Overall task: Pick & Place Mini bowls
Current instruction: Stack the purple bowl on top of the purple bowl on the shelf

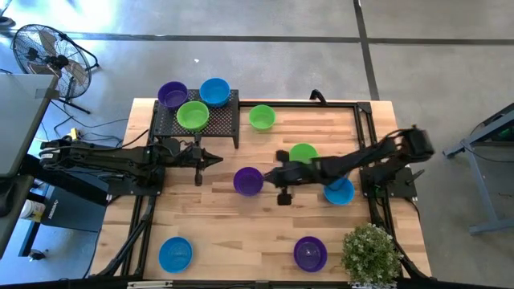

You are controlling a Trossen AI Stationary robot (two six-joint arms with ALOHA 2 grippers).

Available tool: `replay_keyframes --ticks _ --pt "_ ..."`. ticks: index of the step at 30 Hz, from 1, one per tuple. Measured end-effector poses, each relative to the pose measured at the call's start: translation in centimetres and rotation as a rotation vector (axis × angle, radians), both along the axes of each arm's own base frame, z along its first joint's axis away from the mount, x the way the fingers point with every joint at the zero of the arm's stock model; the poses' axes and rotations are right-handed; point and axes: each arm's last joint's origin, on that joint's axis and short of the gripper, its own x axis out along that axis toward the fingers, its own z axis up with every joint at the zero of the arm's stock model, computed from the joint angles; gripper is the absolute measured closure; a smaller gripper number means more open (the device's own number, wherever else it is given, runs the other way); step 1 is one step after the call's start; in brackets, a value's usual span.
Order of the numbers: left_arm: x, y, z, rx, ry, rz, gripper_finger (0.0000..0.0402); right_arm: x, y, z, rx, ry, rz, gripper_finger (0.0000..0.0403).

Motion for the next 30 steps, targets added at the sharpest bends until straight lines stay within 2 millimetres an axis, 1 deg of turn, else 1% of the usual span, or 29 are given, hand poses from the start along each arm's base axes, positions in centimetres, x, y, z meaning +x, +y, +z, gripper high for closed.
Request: replay_keyframes --ticks 4,8,11,13,16,20,23,26,30 --pt "0.6 -0.4 1.0 0.015 0.046 0.024 0.0401 -3.6 -1.4 -0.6 0.039 -0.205 -0.042 0.0389" --pt "1.2 -0.7 1.5 0.034 0.065 0.063 0.0401 -6.6 -2.3 -1.1 0.05 -0.354 -0.064 0.04" --pt "1.8 -0.9 1.7 0.02 0.074 0.06 0.0401 -8.5 -2.7 -1.3 0.045 -0.464 -0.101 0.0398" --pt "2.2 -0.9 1.6 0.003 0.096 0.061 0.0401 -9.7 -3.1 -1.7 0.039 -0.52 -0.159 0.0395" --pt "3.0 -0.9 1.9 -0.021 0.109 0.068 0.0401 -11.1 -3.3 -1.9 0.042 -0.593 -0.219 0.0394" --pt "4.0 -0.9 2.4 -0.033 0.199 0.04 0.0401 -12.3 -3.4 -2.4 0.048 -0.628 -0.223 0.04" --pt "4.8 -1.0 2.6 -0.069 0.274 0.042 0.0401 -12.7 -3.4 -2.5 0.051 -0.65 -0.222 0.0401" --pt "5.7 -1.0 3.1 -0.106 0.324 0.059 0.0401 -12.8 -3.4 -2.6 0.046 -0.645 -0.224 0.0399" --pt "6.8 -1.3 3.0 -0.115 0.431 0.046 0.0401 -12.8 -3.4 -2.6 0.033 -0.64 -0.219 0.0401"
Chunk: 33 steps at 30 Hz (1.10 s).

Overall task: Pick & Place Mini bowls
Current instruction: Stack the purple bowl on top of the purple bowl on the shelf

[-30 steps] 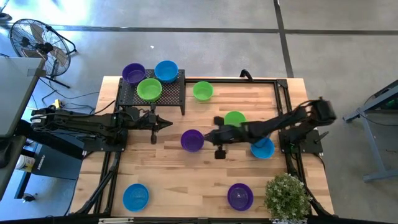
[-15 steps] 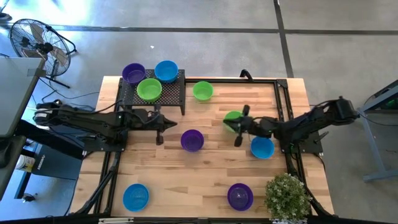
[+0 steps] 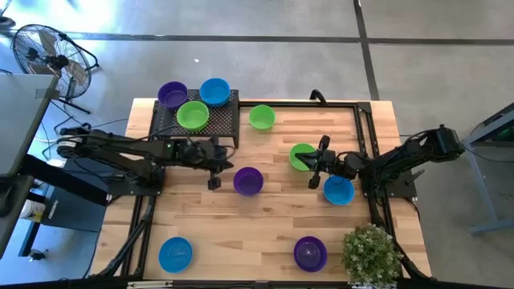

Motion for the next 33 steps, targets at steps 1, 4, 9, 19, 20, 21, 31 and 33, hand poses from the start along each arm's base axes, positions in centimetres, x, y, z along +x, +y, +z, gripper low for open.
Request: replay_keyframes --ticks 1,4,9,19,20,21,31,33 --pt "0.3 -0.2 0.0 0.002 0.015 -0.009 0.0401 0.0 0.0 0.0 -0.002 0.001 0.0 0.0402" --pt "1.4 -1.1 0.1 0.015 0.048 -0.044 0.0398 0.0 0.0 -0.1 -0.004 0.008 0.001 0.04" --pt "3.0 -2.8 -0.2 0.032 0.109 -0.094 0.0357 0.0 0.0 -0.2 -0.012 0.025 0.001 0.04" --pt "5.3 -5.7 -3.2 0.056 0.262 -0.192 0.0259 0.0 0.0 -0.2 -0.013 0.026 0.001 0.0401" --pt "5.5 -6.0 -3.5 0.062 0.271 -0.205 0.0255 0.0 0.0 -0.2 -0.013 0.026 0.001 0.0402" --pt "5.7 -6.2 -3.7 0.072 0.279 -0.22 0.0251 0.0 0.0 -0.2 -0.013 0.026 0.001 0.0402" --pt "6.9 -7.2 -3.9 0.103 0.306 -0.229 0.0217 0.0 0.0 -0.3 -0.013 0.03 -0.001 0.0402" --pt "6.9 -7.2 -3.9 0.101 0.308 -0.228 0.0206 0.0 0.0 -0.3 -0.013 0.033 -0.001 0.0401"
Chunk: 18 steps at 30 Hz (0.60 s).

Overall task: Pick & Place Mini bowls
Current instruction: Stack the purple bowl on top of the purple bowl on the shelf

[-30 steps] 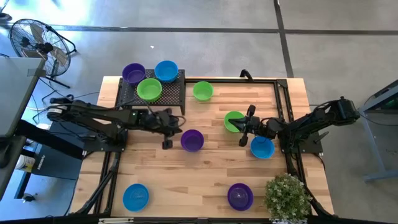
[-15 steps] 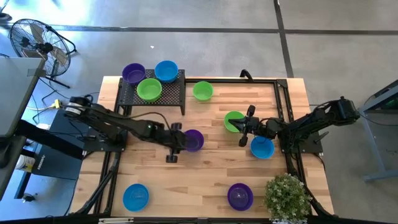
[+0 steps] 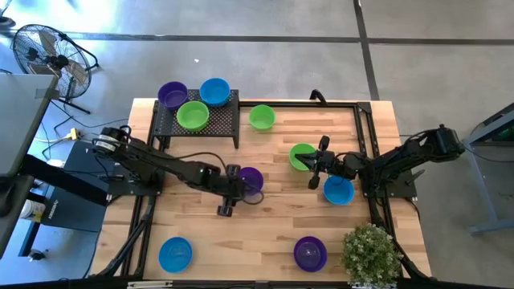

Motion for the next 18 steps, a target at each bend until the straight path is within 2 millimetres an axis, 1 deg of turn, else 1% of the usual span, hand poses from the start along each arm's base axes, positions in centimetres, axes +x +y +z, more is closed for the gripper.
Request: replay_keyframes --ticks 4,11,15,18 --pt "0.0 0.0 0.0 0.001 -0.002 0.004 0.0193 0.0 0.0 0.0 0.0 0.001 0.0 0.0399" --pt "0.0 0.2 -0.1 0.035 -0.007 0.023 0.0191 0.0 0.0 -0.1 0.0 0.007 -0.001 0.0401" --pt "0.6 0.3 -1.8 0.092 0.042 0.012 0.0192 0.0 0.0 -0.1 0.0 0.007 -0.001 0.0401" --pt "0.9 0.4 -2.9 0.128 0.066 0.021 0.0203 0.0 0.0 -0.1 0.0 0.007 -0.001 0.0402"
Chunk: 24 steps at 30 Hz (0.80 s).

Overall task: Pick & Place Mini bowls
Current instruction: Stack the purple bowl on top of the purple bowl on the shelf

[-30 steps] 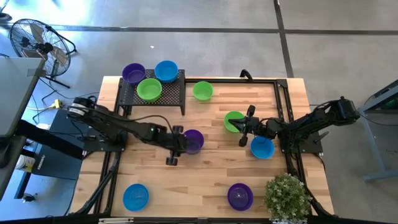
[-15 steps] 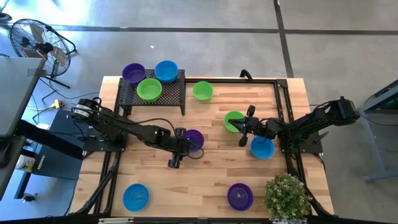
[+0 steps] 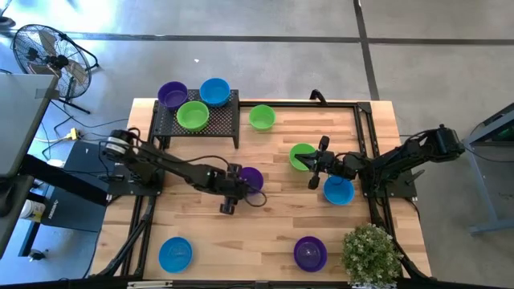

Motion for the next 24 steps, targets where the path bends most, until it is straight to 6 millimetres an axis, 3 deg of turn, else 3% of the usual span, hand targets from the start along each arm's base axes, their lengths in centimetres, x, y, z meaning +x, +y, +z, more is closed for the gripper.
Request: replay_keyframes --ticks 5,13,19,24 --pt "0.4 -0.1 -1.7 0.017 0.04 0.001 0.0255 0.0 0.0 0.0 0.0 0.0 0.0 0.0401" --pt "0.3 0.0 -1.0 0.032 0.029 -0.014 0.0389 0.0 0.0 0.0 0.0 0.0 0.0 0.0401" --pt "-0.4 0.2 1.2 0.045 -0.025 0.0 0.039 0.0 0.0 0.0 0.0 0.0 0.0 0.0401" --pt "-1.9 1.6 5.2 0.019 -0.082 0.059 0.0395 0.0 0.0 0.0 0.0 0.001 0.0 0.0402"
